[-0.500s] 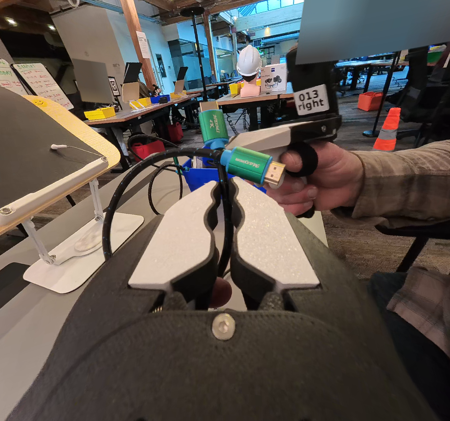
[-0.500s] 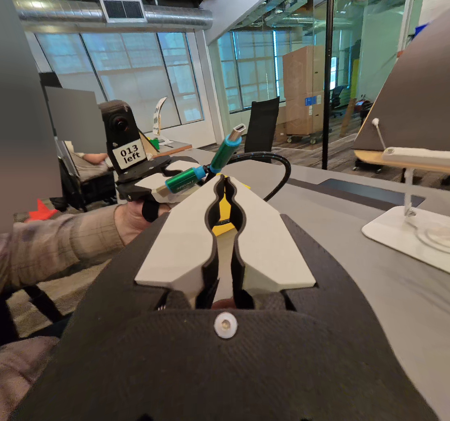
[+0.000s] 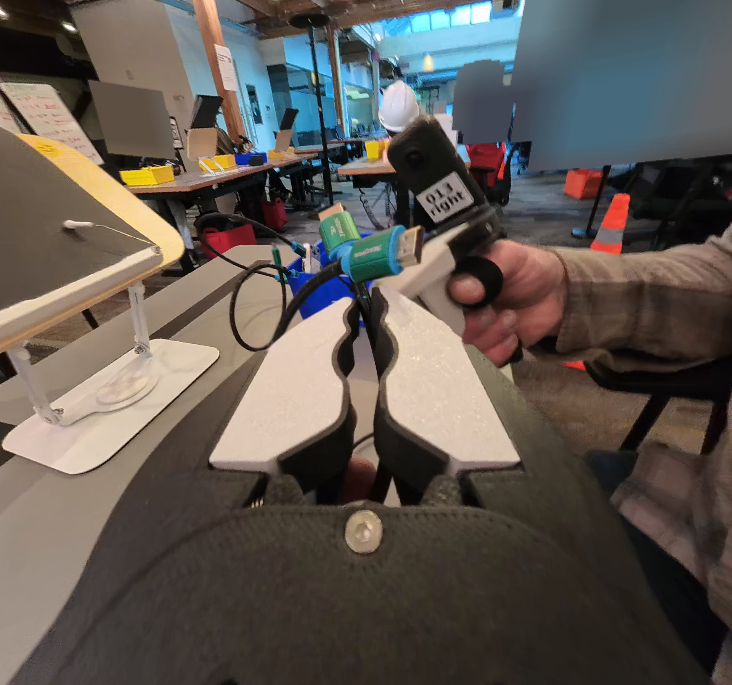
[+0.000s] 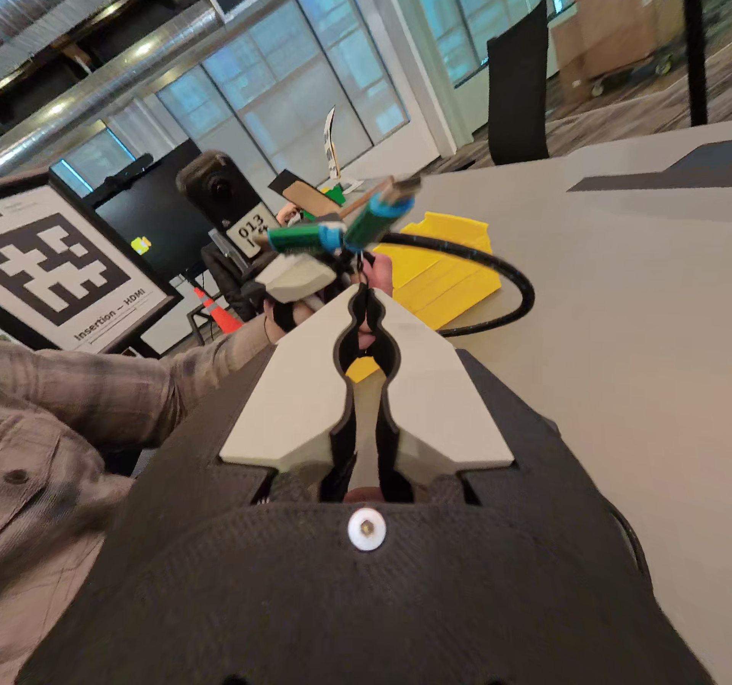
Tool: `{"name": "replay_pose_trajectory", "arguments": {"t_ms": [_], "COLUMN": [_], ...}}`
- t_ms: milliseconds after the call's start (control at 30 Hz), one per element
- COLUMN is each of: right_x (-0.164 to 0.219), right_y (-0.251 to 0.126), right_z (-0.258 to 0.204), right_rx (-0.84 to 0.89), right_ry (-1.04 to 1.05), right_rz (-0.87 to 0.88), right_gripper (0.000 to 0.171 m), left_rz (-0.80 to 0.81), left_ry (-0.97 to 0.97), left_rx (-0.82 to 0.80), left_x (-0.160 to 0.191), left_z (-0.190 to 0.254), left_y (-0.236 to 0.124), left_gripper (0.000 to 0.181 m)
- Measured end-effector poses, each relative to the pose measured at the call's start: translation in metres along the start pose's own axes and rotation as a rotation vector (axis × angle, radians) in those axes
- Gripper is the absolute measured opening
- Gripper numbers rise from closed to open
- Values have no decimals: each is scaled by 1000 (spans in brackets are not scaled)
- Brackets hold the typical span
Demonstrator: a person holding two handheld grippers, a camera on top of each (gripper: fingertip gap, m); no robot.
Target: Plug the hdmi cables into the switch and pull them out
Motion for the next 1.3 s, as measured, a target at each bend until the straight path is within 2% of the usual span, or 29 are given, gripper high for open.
{"name": "replay_pose_trajectory", "arguments": {"t_ms": [67,133,233,333,400,467,567,833,967,1067,1300], "right_x": [10,8,-3,-10,-6,-2,-2,-5,-6,-6,-7], "right_y": [3,3,-1,-6,-4,1,8,11,13,13,8], "right_z": [-1,-2,-7,-13,-18,-24,-18,-7,-7,-7,-10], "right_rx": [-49,-60,-16,133,238,285,315,192,150,136,95], "right_ry": [25,38,-97,-383,-599,-719,-665,-423,-374,-356,-359], "right_rz": [-59,-23,32,93,64,53,61,118,143,163,167], "right_gripper": [0,0,0,1,10,14,10,11,10,0,0], "left_rz": [51,31,47,56,69,84,99,125,133,144,143], "left_ry": [-62,-23,-58,-127,-173,-212,-235,-266,-273,-284,-269], "left_rx": [-44,-55,-53,-30,-22,-13,-1,49,63,79,66], "left_x": [-6,-8,-8,-2,0,-1,-3,-3,-3,-3,-6], "left_z": [-11,-15,-13,-15,-16,-15,-13,-5,-4,-3,-5], "left_y": [-5,-10,-10,-8,-6,-5,-4,2,2,2,0], "left_gripper": [5,5,5,5,5,5,5,5,5,5,5]}}
Point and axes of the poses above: each gripper's, where its closed fingertips meet, y out along the fingers, x out of its underside, z = x × y across the jaws, the point moved 6 cm from there along -y, back along the fingers, and after that the axes turned 10 degrees about y, right-handed, at the moved point
